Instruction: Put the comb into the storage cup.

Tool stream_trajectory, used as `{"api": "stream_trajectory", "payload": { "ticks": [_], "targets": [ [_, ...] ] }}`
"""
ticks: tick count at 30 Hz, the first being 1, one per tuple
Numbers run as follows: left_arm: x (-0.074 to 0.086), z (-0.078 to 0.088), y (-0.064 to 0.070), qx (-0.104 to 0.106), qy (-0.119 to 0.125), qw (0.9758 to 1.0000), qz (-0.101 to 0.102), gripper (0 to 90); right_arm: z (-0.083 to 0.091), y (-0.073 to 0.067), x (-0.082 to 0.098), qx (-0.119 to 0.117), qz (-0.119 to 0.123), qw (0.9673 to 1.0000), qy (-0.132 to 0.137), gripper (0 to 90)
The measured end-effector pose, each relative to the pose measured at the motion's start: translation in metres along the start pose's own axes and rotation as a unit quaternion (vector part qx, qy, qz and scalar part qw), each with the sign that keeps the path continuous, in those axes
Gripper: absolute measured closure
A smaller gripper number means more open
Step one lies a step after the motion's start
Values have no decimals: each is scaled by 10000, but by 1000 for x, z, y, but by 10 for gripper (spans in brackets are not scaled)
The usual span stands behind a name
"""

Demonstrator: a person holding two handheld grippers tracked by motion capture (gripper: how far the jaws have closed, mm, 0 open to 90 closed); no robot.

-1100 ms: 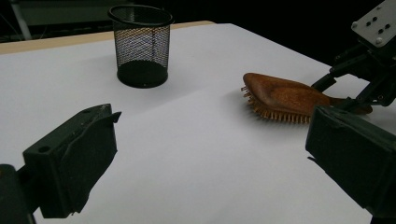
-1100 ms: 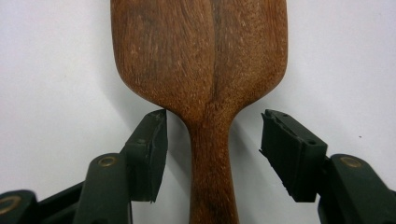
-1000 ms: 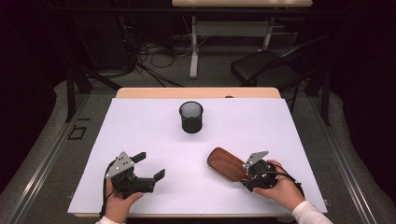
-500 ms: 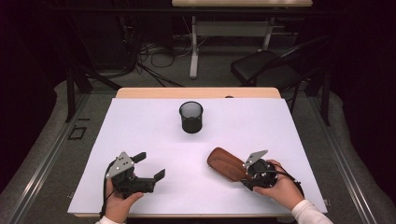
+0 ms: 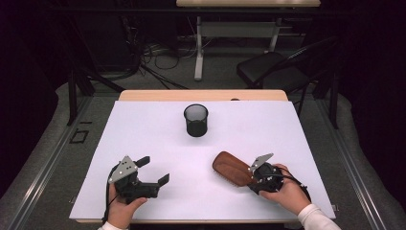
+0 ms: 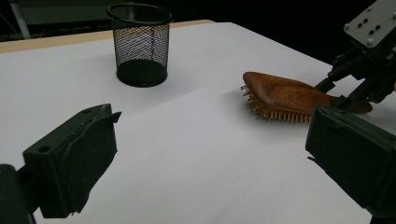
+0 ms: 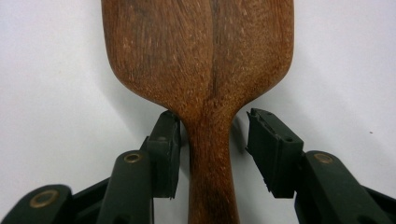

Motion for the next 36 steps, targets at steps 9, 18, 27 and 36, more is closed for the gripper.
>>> {"api": "stream_trajectory", "payload": {
  "ticks": [9, 18, 27, 36],
  "targets": [
    [0, 0, 0, 8, 1, 10000, 11, 18, -1, -1, -1, -39, -55, 10000, -2, 586],
    [0, 0, 0, -1, -1, 10000, 19, 18, -1, -3, -1, -102, 20, 9999, -36, 651],
    [0, 0, 0, 17, -5, 10000, 20, 18, -1, -4, -1, -113, 80, 9999, -60, 684],
    [0, 0, 0, 10, -6, 10000, 22, 18, 0, -4, 0, -97, 93, 9999, -24, 703]
  ]
}}
Point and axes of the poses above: each handheld gripper's, and its own axes: z roughly backward along the jaws, x roughly out of its underside, y roughly to its right, the point moved 10 cm from there along -z, roughly forward along the jaws, and after that the axes turned 9 degrees about -x, right-handed, at the moved point
